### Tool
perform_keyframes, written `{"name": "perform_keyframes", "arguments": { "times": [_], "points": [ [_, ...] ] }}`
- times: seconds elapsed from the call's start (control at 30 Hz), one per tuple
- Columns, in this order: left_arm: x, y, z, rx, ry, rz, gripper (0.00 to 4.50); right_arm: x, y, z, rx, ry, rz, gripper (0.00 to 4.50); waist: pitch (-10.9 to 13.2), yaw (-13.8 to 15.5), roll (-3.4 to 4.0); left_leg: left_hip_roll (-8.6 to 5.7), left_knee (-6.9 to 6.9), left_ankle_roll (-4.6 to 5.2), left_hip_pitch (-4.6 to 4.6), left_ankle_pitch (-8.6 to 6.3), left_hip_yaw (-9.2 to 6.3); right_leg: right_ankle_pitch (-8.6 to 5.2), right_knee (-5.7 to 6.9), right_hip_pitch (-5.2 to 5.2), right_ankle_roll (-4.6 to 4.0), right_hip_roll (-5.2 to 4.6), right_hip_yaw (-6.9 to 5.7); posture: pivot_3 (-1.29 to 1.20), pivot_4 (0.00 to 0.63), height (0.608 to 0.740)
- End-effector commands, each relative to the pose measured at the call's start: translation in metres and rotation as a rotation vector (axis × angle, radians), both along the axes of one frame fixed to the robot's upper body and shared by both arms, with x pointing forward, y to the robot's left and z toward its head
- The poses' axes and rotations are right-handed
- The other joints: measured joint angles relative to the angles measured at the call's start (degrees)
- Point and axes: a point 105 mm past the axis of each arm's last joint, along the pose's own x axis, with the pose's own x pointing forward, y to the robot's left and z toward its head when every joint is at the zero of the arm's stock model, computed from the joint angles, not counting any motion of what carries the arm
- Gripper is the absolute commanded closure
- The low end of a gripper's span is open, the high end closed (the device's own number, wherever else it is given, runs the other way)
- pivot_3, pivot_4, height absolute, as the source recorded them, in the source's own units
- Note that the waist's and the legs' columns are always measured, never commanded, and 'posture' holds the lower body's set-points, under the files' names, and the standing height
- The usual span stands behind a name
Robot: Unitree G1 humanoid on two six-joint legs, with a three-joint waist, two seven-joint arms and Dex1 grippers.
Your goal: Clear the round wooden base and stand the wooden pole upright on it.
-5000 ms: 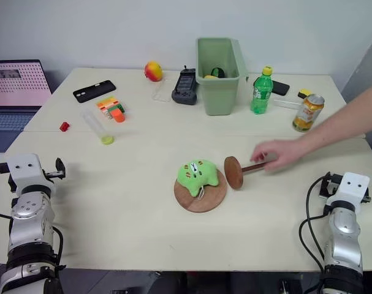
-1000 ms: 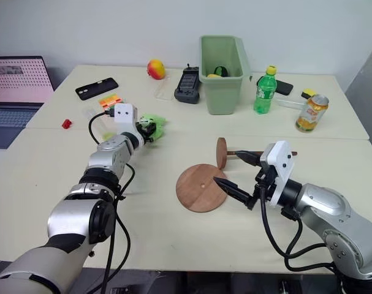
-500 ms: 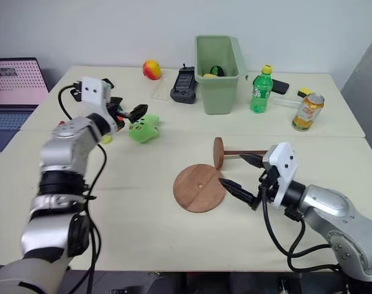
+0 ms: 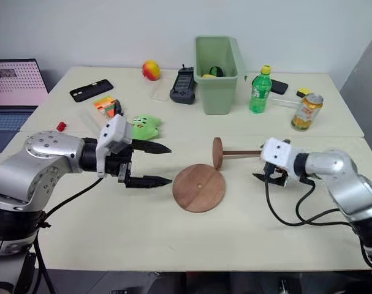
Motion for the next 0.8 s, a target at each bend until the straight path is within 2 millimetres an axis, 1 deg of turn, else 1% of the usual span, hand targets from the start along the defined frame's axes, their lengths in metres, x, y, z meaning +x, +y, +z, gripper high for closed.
{"name": "perform_keyframes", "arguments": {
  "times": [0.03,0.17,0.27,0.37,0.43,0.53,0.63,0.7,0.8],
  "points": [
    [0.000,-0.006,0.008,-0.017,-0.077,-0.007,0.01,0.022,0.003,-0.008,-0.109,-0.075,0.021,0.00,0.00,-0.09,0.00,0.00,0.01,0.00,-0.01,0.00,0.02,0.01,0.01,-0.01,-0.02,0.00,0.02,0.00,0.150,0.740],
    [-0.003,-0.006,0.010,-0.057,-0.092,0.018,0.01,0.041,0.010,-0.011,-0.152,-0.174,0.022,0.00,0.00,-0.24,0.00,0.10,0.02,-0.11,-0.02,0.06,0.03,0.01,0.01,-0.03,-0.02,-0.09,0.05,0.00,0.150,0.740],
    [-0.005,-0.005,0.010,-0.047,-0.098,0.023,0.01,0.044,0.013,-0.011,-0.152,-0.182,0.038,0.00,0.00,-0.26,0.00,0.07,0.04,-0.14,-0.03,0.08,0.02,0.01,0.05,-0.02,-0.01,-0.17,0.06,0.00,0.150,0.740],
    [-0.005,-0.004,0.011,-0.042,-0.102,0.028,0.01,0.046,0.016,-0.004,-0.134,-0.167,0.061,0.00,0.00,-0.26,0.00,0.07,0.05,-0.13,-0.02,0.07,0.01,0.01,0.05,-0.01,-0.01,-0.18,0.04,0.00,0.150,0.740],
    [-0.005,-0.004,0.012,-0.043,-0.108,0.025,0.01,0.048,0.017,0.005,-0.131,-0.122,0.095,0.00,0.00,-0.29,0.00,0.07,0.05,-0.13,-0.02,0.07,0.01,0.01,0.05,-0.01,-0.01,-0.18,0.04,0.00,0.150,0.740],
    [-0.005,-0.008,0.015,-0.047,-0.115,0.001,0.01,0.049,0.016,0.018,-0.151,0.006,0.171,0.00,0.01,-0.43,0.01,0.04,0.05,-0.12,-0.01,0.07,0.03,0.01,0.06,-0.02,-0.02,-0.18,0.04,0.00,0.150,0.740],
    [-0.005,-0.013,0.017,-0.055,-0.117,-0.024,0.01,0.058,0.019,0.034,-0.166,0.090,0.210,0.00,0.01,-0.83,0.02,0.05,0.03,-0.13,-0.01,0.07,0.02,0.01,0.02,-0.02,-0.01,-0.18,0.02,0.00,0.150,0.740],
    [-0.007,-0.016,0.017,-0.059,-0.117,-0.035,0.01,0.065,0.023,0.038,-0.201,0.129,0.220,0.00,0.02,-1.26,0.02,0.05,-0.02,-0.13,0.01,0.07,0.02,0.01,-0.02,0.00,-0.02,-0.18,0.01,0.00,0.150,0.740],
    [-0.006,-0.018,0.019,-0.070,-0.128,-0.024,0.01,0.066,0.024,0.034,-0.274,0.205,0.251,0.00,0.02,-1.51,0.02,0.12,-0.01,-0.14,0.01,0.08,-0.01,0.01,-0.02,-0.01,-0.02,-0.17,-0.01,0.00,0.150,0.740]
  ]
}}
